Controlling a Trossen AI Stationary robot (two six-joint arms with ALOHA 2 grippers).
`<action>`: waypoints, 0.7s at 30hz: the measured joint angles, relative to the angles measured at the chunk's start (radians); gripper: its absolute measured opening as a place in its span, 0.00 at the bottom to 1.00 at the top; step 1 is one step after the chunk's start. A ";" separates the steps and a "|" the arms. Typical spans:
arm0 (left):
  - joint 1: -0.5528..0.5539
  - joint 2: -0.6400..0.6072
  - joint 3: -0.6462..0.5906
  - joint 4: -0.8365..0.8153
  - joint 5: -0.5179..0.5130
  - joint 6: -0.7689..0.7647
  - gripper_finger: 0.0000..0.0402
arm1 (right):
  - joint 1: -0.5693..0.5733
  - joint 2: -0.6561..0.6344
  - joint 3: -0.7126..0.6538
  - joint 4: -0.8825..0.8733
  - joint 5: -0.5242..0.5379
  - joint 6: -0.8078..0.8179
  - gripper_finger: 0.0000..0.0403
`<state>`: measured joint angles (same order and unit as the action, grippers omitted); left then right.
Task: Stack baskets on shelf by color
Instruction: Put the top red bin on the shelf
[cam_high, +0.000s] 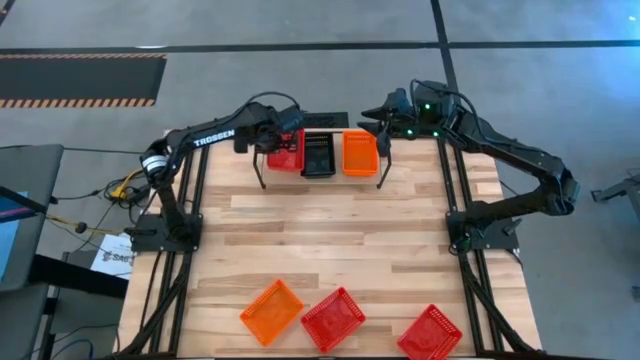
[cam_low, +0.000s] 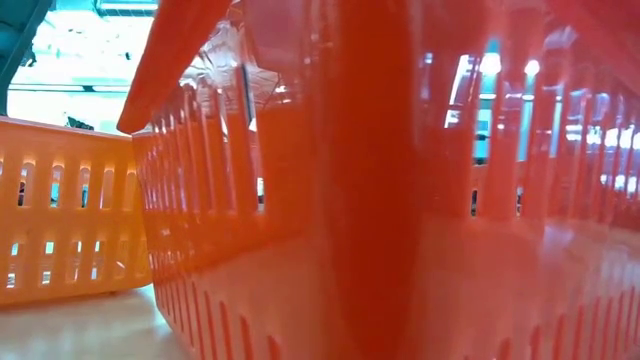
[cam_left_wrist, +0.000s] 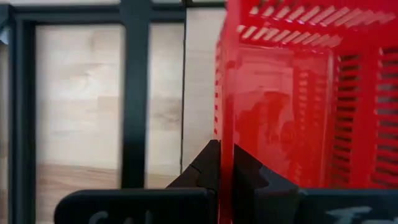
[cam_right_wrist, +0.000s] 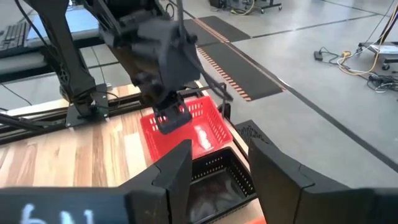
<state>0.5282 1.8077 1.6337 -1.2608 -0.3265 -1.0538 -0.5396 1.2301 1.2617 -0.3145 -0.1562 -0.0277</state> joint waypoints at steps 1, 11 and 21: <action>0.000 0.012 0.000 0.000 0.003 0.005 0.00 | 0.000 0.000 0.000 0.000 0.000 0.000 0.44; 0.004 0.078 0.000 0.004 0.046 0.046 0.00 | 0.000 0.000 0.000 -0.004 0.000 -0.007 0.44; 0.008 0.078 0.000 0.015 0.026 0.074 0.00 | 0.000 0.000 0.000 -0.023 0.000 -0.011 0.43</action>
<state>0.5357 1.8858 1.6333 -1.2455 -0.3005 -0.9802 -0.5396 1.2301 1.2617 -0.3378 -0.1566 -0.0383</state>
